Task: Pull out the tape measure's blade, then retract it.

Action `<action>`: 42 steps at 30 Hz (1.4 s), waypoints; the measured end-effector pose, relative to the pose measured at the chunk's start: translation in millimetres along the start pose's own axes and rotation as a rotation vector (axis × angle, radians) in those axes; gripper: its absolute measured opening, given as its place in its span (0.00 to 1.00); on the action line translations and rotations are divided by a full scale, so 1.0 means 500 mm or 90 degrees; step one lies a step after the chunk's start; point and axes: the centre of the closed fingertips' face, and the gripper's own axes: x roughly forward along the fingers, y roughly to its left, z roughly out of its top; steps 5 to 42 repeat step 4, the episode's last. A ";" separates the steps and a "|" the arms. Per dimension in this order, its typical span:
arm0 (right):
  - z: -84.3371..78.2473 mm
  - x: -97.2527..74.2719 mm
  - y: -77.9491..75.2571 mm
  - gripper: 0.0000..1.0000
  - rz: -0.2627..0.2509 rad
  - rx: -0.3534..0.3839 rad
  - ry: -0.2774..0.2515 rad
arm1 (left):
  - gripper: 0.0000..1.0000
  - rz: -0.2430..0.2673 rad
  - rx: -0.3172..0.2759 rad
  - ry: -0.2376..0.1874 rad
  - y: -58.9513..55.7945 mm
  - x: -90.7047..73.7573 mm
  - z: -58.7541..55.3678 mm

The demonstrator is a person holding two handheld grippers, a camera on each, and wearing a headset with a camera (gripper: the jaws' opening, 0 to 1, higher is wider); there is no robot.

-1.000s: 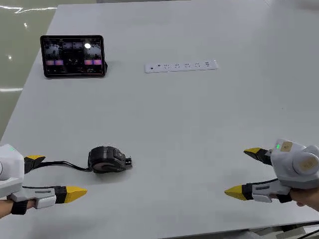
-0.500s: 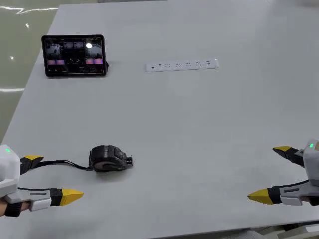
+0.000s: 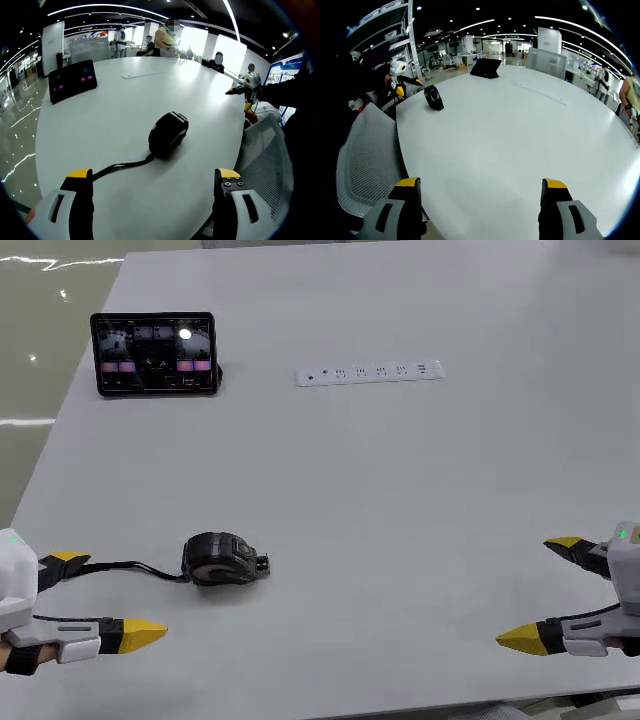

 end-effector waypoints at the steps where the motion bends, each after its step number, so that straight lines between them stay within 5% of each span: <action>1: 0.002 0.000 -0.001 0.99 -0.001 0.002 -0.004 | 0.99 0.000 -0.001 0.001 0.001 -0.001 0.000; 42: -0.001 0.001 -0.002 0.99 0.002 0.001 -0.002 | 0.99 0.001 -0.002 0.002 0.000 -0.002 -0.002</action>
